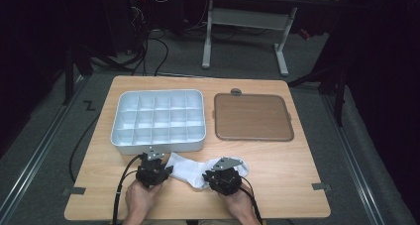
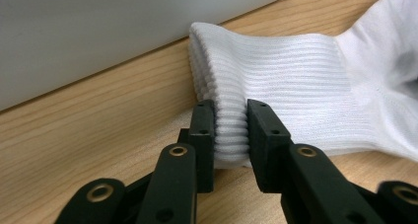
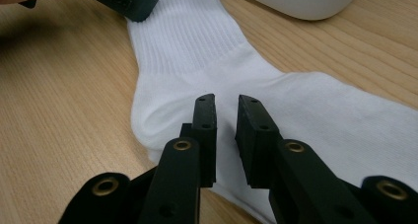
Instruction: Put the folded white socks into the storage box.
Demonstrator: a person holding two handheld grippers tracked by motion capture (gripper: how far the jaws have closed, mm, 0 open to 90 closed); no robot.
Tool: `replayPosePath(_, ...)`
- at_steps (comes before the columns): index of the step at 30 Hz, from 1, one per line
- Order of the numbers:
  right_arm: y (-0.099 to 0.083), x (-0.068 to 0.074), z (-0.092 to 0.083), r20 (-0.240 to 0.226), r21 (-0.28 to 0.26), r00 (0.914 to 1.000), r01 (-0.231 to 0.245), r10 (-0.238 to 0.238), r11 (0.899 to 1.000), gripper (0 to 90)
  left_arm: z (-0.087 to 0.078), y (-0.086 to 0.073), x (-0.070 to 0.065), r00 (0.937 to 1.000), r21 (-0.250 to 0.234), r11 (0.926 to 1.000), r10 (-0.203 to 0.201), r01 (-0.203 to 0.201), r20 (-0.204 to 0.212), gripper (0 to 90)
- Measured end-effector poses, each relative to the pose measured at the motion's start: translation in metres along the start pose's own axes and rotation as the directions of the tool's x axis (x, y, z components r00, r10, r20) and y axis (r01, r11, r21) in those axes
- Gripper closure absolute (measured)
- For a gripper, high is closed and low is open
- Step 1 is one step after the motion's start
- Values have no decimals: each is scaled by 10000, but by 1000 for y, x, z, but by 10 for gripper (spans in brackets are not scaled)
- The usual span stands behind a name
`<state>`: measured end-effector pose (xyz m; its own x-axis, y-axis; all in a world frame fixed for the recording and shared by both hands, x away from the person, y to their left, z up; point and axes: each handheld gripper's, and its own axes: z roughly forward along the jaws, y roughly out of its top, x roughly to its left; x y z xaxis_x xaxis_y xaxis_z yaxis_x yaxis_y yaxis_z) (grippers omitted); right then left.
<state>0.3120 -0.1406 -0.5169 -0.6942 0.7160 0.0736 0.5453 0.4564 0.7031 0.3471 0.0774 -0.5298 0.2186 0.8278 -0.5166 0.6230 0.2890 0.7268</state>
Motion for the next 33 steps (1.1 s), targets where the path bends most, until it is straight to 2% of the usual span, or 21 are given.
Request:
replayPosePath(12, -5, 2, 6, 38, 180, 9999, 135, -135, 9997, 790, -5, 4, 4, 9984, -11, 9994, -340, 340, 446, 793)
replayPosePath(16, -5, 3, 6, 42, 207, 9997, 246, -247, 9995, 790, -9, 8, 3, 9965, -52, 9985, -549, 554, 630, 795)
replayPosePath(22, -5, 4, 7, 54, 173, 9995, 320, -320, 9993, 791, -16, 14, 1, 9942, -199, 9979, -597, 617, 889, 797)
replayPosePath(25, -5, 5, 7, 13, 147, 9996, 298, -298, 9994, 791, -20, 17, 0, 9909, -316, 9958, -818, 856, 1073, 797)
replayPosePath(33, -3, 9, 11, -19, 115, 9994, 343, -342, 9993, 792, -28, 23, -3, 9876, -518, 9945, -839, 915, 1325, 798)
